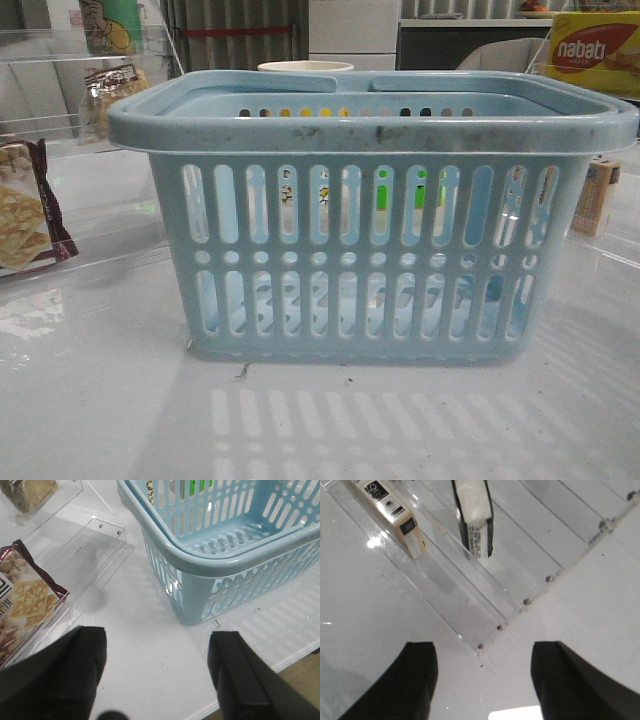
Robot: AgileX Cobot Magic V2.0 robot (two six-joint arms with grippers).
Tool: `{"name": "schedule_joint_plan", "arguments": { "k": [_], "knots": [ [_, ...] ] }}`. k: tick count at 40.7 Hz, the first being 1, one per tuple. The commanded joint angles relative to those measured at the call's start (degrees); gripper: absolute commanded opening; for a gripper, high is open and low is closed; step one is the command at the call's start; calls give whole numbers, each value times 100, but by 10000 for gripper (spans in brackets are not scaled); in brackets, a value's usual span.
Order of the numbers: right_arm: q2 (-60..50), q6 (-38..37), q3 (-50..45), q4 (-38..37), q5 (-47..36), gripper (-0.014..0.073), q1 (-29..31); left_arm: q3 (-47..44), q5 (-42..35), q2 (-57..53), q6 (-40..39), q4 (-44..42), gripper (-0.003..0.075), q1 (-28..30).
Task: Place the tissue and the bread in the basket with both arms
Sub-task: 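Grasp the small black-and-white box with the right gripper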
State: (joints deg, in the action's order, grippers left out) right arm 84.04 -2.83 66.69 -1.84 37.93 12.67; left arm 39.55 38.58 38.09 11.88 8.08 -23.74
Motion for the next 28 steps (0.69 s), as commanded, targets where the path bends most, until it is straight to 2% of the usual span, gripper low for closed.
{"name": "schedule_joint_plan", "arguments": {
  "k": [1,13,21,24,28],
  "knots": [
    [344,52,627,27,-140,519,18,157,-437,30,10,33,496,-40],
    [1594,172,1811,135,-134,519,12,157,-437,30,10,33,496,-40],
    [1989,172,2186,135,-412,508,12,157,-437,30,10,33,496,-40],
    [2010,172,2197,135,-440,440,12,157,-437,30,10,33,496,-40],
    [1977,172,2197,140,-422,293,12,157,-437,30,10,33,496,-40]
  ]
}}
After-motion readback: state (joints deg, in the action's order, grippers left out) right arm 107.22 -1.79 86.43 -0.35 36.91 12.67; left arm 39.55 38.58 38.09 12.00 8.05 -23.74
